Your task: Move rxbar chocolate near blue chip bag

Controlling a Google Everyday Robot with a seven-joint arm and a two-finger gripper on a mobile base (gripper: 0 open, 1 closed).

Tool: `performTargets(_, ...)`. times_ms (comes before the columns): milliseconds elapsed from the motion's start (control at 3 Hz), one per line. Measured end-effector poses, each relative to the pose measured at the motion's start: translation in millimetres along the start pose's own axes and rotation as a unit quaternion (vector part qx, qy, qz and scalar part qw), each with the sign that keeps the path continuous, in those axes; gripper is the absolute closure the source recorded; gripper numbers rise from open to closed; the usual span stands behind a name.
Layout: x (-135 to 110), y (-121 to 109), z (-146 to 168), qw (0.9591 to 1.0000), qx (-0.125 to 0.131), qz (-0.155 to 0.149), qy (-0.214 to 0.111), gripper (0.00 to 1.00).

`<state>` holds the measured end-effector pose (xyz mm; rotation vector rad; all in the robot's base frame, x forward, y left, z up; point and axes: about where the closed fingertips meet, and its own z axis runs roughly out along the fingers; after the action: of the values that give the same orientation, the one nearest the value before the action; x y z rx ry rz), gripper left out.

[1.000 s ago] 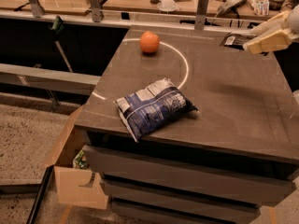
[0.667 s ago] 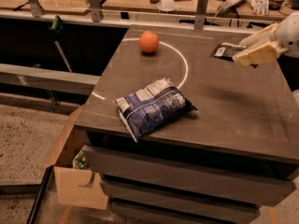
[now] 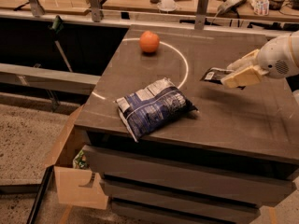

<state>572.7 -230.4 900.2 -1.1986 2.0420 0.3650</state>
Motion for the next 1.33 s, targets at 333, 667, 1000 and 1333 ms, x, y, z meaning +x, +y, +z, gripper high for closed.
performTargets(333,3,13,2,1.0,-0.007,0.002,-0.006,1.0)
performTargets(667,6,34,9,0.9997,-0.019,0.003,-0.012,1.0)
performTargets(1000,9,53,22,0.999,-0.035,0.013,-0.022,0.85)
performTargets(1333,10,69,38,0.9977,-0.055,0.02,-0.034,0.61)
